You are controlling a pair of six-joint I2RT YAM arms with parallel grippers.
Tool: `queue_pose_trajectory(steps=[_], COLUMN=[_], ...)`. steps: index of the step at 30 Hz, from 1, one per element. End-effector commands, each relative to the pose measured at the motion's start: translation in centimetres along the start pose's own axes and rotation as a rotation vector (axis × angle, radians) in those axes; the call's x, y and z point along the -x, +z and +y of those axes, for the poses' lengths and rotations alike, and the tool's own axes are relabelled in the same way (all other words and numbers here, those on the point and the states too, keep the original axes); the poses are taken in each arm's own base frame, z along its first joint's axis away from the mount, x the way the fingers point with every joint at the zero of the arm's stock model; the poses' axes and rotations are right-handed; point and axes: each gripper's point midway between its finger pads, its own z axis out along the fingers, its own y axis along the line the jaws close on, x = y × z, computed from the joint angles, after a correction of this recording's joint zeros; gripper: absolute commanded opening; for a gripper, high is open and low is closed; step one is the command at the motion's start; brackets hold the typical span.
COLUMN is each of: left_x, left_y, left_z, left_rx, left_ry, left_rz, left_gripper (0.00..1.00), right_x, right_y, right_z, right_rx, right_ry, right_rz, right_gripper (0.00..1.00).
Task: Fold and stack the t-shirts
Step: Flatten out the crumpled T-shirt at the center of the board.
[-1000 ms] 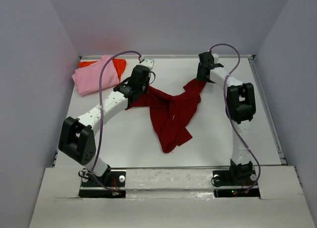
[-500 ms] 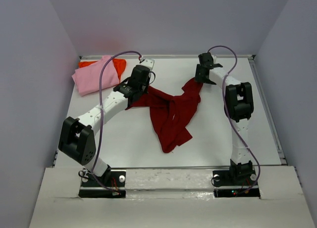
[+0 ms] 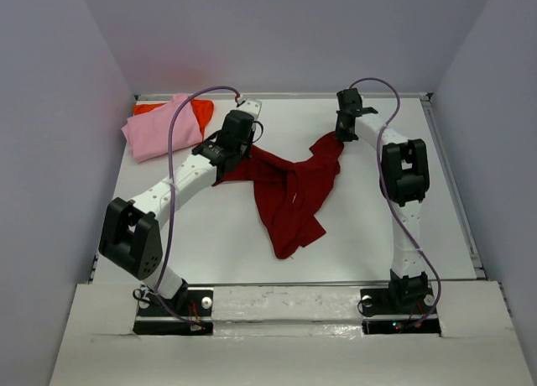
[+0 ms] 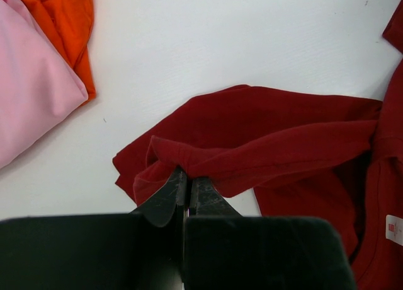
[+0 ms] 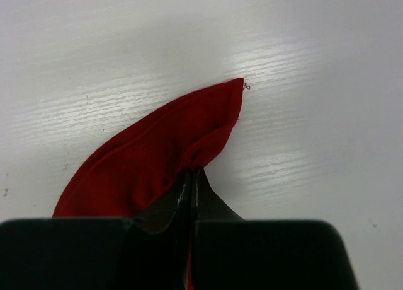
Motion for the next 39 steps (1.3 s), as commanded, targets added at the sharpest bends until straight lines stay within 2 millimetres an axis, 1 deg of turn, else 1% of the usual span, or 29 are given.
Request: queue_pose_trajectory(steps=[1,2,4,5,8,9,10,11,12,13,14,15,16,18,19,20,22,24,25,26,27,29,30,32,33,35,36,37,39], left_x=[1.9,2.2,2.2,2.6,3.4,4.6,5.2,5.9,7.0,7.5,8.4,8.7,8.9,9.7,9.8,10.3,10.4,10.1,10.2,10.1,9.8,9.4,9.3,9.3,9.3,9.2,9.4,9.1,8.8], left_y=[-1.3,-1.4,-1.7,-2.2,-3.3,-4.2,-4.8,-6.0,-7.0,-7.8,-9.3,-10.1,-10.8,-13.1,-13.8,-15.2,-16.2,-18.1,-18.1,-18.7,-19.8,-20.9,-22.3,-24.1,-24.9,-25.8,-26.5,-26.5,-26.1], left_z=[0.7,0.9,1.4,1.8,2.8,3.2,3.7,4.3,4.7,5.2,5.8,6.2,6.6,7.4,7.7,8.2,8.5,8.9,8.7,8.9,9.4,9.9,10.4,10.9,11.0,11.4,11.7,12.1,12.1], left_rx=[0.009,0.015,0.039,0.050,0.086,0.093,0.115,0.124,0.131,0.144,0.149,0.154,0.161,0.161,0.163,0.162,0.159,0.133,0.127,0.123,0.126,0.125,0.126,0.110,0.103,0.103,0.106,0.127,0.142], left_ry=[-0.019,-0.024,-0.027,-0.034,-0.047,-0.054,-0.061,-0.066,-0.080,-0.089,-0.107,-0.115,-0.121,-0.143,-0.147,-0.160,-0.168,-0.174,-0.173,-0.176,-0.187,-0.194,-0.207,-0.245,-0.254,-0.262,-0.270,-0.270,-0.256], left_rz=[-0.058,-0.067,-0.076,-0.092,-0.120,-0.143,-0.152,-0.170,-0.199,-0.215,-0.244,-0.259,-0.270,-0.316,-0.327,-0.359,-0.369,-0.392,-0.392,-0.402,-0.422,-0.438,-0.464,-0.502,-0.517,-0.525,-0.539,-0.533,-0.510], left_gripper=[0.00,0.00,0.00,0.00,0.00,0.00,0.00,0.00,0.00,0.00,0.00,0.00,0.00,0.00,0.00,0.00,0.00,0.00,0.00,0.00,0.00,0.00,0.00,0.00,0.00,0.00,0.00,0.00,0.00], right_x=[-0.4,0.5,0.9,2.4,2.8,3.1,3.6,3.8,5.1,4.7,5.0,5.1,6.1,6.2,6.8,6.5,6.2,5.7,5.1,4.8,4.8,3.8,3.6,2.8,2.3,2.0,2.7,2.6,2.7], right_y=[-0.8,-2.1,-3.5,-5.6,-8.8,-10.0,-12.5,-13.7,-16.7,-17.4,-18.6,-19.8,-22.5,-24.4,-26.8,-27.5,-29.2,-32.6,-32.0,-32.7,-34.7,-35.8,-37.9,-39.3,-40.7,-41.8,-42.4,-43.1,-43.3], right_z=[0.5,0.7,1.0,1.1,1.0,0.9,0.5,0.4,0.4,0.2,0.1,0.0,-0.4,-1.0,-1.3,-1.3,-1.0,-0.9,-0.9,-1.3,-1.9,-2.7,-3.3,-3.7,-4.3,-5.0,-6.5,-7.4,-8.9], right_rx=[0.052,0.072,0.099,0.121,0.160,0.173,0.193,0.203,0.241,0.249,0.262,0.274,0.293,0.299,0.318,0.332,0.382,0.446,0.442,0.443,0.451,0.449,0.468,0.485,0.491,0.471,0.403,0.369,0.288], right_ry=[0.019,0.028,0.039,0.049,0.064,0.067,0.079,0.083,0.091,0.093,0.098,0.101,0.105,0.113,0.124,0.126,0.131,0.129,0.127,0.129,0.134,0.135,0.141,0.142,0.140,0.131,0.152,0.148,0.163], right_rz=[0.027,0.003,-0.010,-0.051,-0.079,-0.096,-0.137,-0.158,-0.215,-0.214,-0.234,-0.250,-0.305,-0.338,-0.384,-0.389,-0.400,-0.441,-0.423,-0.437,-0.481,-0.500,-0.545,-0.562,-0.578,-0.594,-0.628,-0.644,-0.653], right_gripper=[0.00,0.00,0.00,0.00,0.00,0.00,0.00,0.00,0.00,0.00,0.00,0.00,0.00,0.00,0.00,0.00,0.00,0.00,0.00,0.00,0.00,0.00,0.00,0.00,0.00,0.00,0.00,0.00,0.00])
